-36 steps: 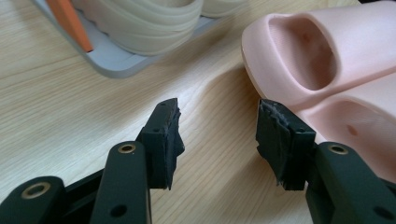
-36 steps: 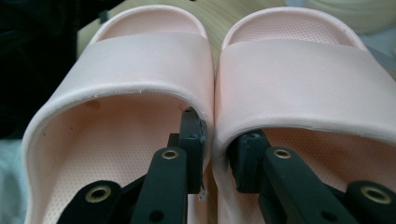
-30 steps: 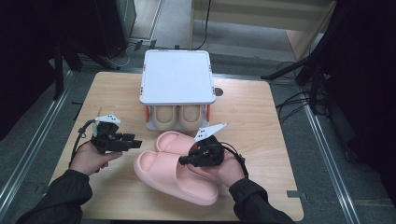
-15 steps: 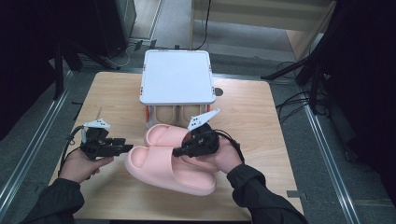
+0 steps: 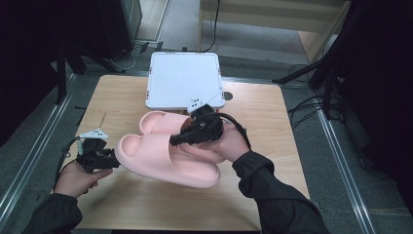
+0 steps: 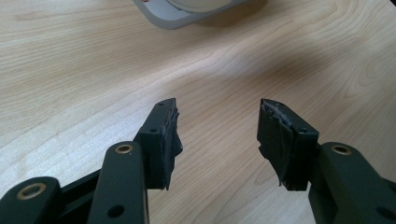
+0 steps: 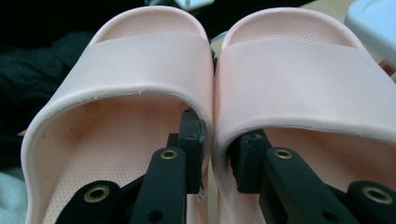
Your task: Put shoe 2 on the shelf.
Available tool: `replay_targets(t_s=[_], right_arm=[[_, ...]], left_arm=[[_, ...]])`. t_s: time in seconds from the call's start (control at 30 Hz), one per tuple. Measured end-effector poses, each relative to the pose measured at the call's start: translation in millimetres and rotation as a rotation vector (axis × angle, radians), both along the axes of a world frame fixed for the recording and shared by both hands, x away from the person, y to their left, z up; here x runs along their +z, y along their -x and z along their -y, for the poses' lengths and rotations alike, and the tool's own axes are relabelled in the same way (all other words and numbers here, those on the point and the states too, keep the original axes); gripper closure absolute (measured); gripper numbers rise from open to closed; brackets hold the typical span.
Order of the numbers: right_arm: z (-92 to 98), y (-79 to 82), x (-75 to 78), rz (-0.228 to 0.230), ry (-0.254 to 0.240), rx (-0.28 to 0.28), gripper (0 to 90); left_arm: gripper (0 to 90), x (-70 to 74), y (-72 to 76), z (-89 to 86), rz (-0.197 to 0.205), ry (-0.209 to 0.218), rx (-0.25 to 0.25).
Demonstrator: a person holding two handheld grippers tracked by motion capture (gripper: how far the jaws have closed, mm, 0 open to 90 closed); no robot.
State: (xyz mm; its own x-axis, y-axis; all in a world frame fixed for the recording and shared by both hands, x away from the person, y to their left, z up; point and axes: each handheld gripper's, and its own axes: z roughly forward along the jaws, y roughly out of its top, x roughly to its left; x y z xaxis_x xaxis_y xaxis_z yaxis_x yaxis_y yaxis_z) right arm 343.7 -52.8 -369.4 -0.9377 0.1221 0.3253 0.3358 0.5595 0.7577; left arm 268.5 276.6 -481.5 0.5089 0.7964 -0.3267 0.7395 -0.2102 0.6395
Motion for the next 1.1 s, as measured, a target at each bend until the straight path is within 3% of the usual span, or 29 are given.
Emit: replay_targets(t_s=[0.13,0.2,0.3,0.5,0.67,0.77,0.83,0.93,1.1], right_arm=[[-1.9,-5.0,20.1,0.022,-0.016,-0.025,76.9],[-2.8,-10.6,30.8,0.012,-0.01,-0.047,77.0],[-3.7,-16.9,41.2,0.035,0.004,-0.066,77.0],[-4.1,-40.1,60.6,0.068,0.007,-0.143,77.1],[-6.8,-64.1,68.2,0.104,0.054,-0.294,77.3],[-9.7,-79.5,69.7,0.093,0.07,-0.405,77.3],[-13.1,-89.9,70.5,0.12,0.094,-0.475,77.1],[-18.7,-102.7,71.4,0.148,0.136,-0.539,77.0],[-25.8,-124.8,70.3,0.16,0.167,-0.7,77.2]], left_arm=[[47.4,-0.8,0.0,1.1,0.0,0.005,0.004],[47.5,-0.9,-0.1,2.3,-0.002,0.003,-0.001],[47.5,-0.8,-0.4,2.9,0.0,0.005,0.0],[47.5,-0.9,-0.7,2.6,-0.001,0.003,-0.004],[47.3,-1.0,-0.7,4.7,-0.001,-0.001,-0.021],[47.2,-0.9,-1.5,6.0,-0.002,0.001,-0.028],[47.2,-0.5,-2.1,6.7,-0.005,0.003,-0.03],[47.3,-0.6,-3.7,8.4,-0.005,0.002,-0.038],[47.3,-0.8,-8.3,13.6,-0.009,0.008,-0.057]])
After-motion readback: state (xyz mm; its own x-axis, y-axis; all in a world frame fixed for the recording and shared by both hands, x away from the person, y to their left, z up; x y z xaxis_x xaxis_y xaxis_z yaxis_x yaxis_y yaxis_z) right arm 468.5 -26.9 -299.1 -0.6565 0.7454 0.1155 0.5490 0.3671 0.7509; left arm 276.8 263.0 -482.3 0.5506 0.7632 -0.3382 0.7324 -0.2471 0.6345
